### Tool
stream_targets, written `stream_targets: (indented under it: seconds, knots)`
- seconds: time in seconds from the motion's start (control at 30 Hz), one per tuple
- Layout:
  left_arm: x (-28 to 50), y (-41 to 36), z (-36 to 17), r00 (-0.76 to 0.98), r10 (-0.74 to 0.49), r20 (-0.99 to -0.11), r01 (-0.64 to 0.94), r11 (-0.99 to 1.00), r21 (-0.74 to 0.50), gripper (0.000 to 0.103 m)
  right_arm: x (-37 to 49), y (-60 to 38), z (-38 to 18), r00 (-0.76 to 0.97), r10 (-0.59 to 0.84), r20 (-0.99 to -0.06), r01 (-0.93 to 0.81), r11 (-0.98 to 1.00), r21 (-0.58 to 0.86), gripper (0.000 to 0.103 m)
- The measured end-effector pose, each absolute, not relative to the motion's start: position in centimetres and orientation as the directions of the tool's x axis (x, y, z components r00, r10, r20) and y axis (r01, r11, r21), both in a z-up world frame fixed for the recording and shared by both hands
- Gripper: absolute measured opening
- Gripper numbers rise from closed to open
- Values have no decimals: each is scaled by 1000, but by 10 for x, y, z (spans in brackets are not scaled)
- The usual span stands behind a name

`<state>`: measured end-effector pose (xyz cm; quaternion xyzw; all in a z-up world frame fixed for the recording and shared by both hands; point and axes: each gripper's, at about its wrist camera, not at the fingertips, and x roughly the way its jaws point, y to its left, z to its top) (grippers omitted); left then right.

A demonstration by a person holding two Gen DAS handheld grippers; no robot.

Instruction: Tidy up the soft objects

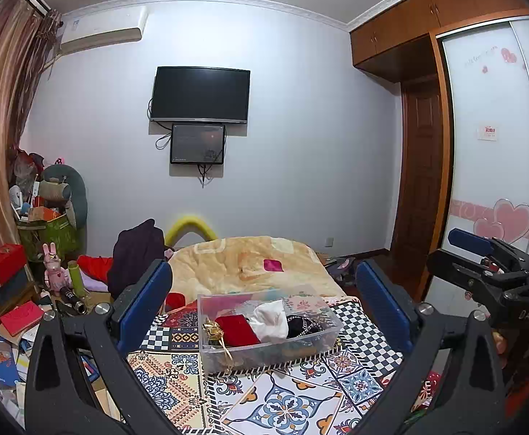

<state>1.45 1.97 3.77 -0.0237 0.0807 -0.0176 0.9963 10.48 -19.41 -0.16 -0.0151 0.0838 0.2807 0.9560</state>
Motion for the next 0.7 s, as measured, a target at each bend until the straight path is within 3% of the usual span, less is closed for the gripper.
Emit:
stream_targets:
  seconds: [0.7]
  knots:
    - [17, 18, 38, 982, -59, -178, 51, 998, -48, 103, 106, -196, -4, 831, 530, -171, -534, 845, 22, 103]
